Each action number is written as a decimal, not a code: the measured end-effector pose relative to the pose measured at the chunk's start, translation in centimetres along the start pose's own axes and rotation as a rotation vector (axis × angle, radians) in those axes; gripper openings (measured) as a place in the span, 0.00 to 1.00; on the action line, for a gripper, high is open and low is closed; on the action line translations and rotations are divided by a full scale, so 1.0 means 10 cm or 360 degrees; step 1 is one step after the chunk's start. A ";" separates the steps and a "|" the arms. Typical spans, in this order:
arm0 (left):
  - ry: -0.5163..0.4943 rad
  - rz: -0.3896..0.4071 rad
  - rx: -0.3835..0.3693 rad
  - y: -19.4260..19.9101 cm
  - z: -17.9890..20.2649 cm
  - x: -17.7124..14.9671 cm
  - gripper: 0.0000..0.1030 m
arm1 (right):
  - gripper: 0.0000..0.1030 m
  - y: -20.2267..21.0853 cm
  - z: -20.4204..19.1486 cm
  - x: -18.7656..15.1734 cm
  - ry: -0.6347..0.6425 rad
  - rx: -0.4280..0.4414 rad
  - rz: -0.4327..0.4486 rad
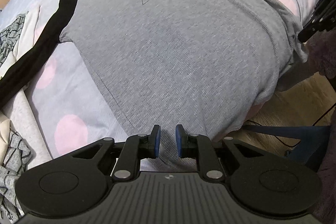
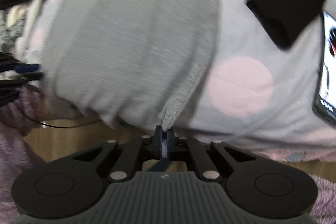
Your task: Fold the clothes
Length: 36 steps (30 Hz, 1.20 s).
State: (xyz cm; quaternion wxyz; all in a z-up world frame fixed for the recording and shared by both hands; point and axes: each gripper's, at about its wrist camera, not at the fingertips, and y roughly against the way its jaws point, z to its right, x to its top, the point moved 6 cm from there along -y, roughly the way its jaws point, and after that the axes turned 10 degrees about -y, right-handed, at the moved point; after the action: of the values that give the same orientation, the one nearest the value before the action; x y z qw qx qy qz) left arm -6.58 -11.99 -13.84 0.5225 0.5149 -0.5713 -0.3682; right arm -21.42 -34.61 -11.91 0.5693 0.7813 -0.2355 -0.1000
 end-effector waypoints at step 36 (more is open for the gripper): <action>0.0168 0.0109 -0.0012 0.07 0.00 0.06 0.14 | 0.11 -0.45 -0.25 0.27 0.0001 0.0009 0.0036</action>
State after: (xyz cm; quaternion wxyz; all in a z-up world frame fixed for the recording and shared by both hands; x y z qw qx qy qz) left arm -6.68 -12.40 -13.05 0.5662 0.5118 -0.5588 -0.3244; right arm -16.85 -32.70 -14.98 0.5682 0.7802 -0.2445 -0.0926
